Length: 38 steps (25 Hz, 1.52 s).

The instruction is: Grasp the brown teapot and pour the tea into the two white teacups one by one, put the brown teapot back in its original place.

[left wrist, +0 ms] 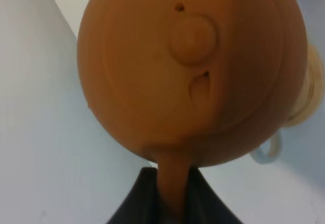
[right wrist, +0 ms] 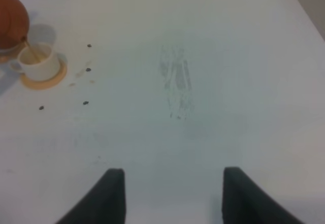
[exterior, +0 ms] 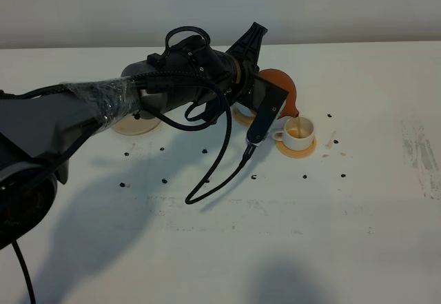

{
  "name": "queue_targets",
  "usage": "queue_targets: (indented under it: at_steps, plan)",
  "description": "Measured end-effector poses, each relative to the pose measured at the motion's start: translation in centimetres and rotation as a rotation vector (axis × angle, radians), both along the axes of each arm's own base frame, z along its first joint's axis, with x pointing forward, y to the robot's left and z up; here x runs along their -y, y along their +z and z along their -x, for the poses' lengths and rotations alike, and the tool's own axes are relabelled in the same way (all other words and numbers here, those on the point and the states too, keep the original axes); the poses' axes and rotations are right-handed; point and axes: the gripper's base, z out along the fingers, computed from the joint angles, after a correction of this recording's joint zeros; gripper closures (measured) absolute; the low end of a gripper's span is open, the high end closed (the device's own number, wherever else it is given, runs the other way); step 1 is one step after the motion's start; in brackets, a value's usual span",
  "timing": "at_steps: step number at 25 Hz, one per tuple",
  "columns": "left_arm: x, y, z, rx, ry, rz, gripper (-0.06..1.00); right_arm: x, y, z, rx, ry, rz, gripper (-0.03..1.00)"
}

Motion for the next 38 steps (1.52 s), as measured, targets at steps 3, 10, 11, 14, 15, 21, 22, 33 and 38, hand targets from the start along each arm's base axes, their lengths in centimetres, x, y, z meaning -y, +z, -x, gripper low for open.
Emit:
queue_targets:
  at_steps: [3, 10, 11, 14, 15, 21, 22, 33, 38]
  plan:
    - [0.09, 0.02, 0.05, 0.005, -0.006, -0.005, 0.86, 0.00, 0.00, 0.00, 0.000, 0.000, 0.000, 0.55]
    - [0.22, 0.11, 0.02, 0.029, -0.046, -0.026, 0.86, 0.00, 0.00, 0.00, 0.000, 0.000, 0.000, 0.55]
    - [0.24, 0.12, 0.02, 0.031, -0.049, -0.027, 0.86, 0.00, 0.00, 0.00, 0.000, 0.000, 0.000, 0.55]
    - [0.29, 0.17, -0.01, 0.039, -0.057, -0.026, 0.86, 0.00, 0.00, 0.00, 0.000, 0.000, 0.000, 0.55]
    - [0.30, 0.19, -0.02, 0.042, -0.059, -0.027, 0.86, 0.00, 0.00, 0.00, 0.000, 0.000, 0.000, 0.55]
    - [0.35, 0.33, -0.14, 0.072, -0.083, -0.043, 0.86, 0.00, 0.00, 0.00, 0.000, 0.000, 0.000, 0.55]
    - [0.37, 0.35, -0.15, 0.076, -0.086, -0.043, 0.86, 0.00, 0.00, 0.00, 0.000, 0.000, 0.000, 0.55]
    - [0.65, 0.65, -0.30, 0.121, -0.124, -0.039, 0.86, 0.00, 0.00, 0.00, 0.000, 0.000, 0.000, 0.55]
    - [0.68, 0.70, -0.33, 0.131, -0.132, -0.042, 0.86, 0.00, 0.00, 0.00, 0.000, 0.000, 0.000, 0.55]
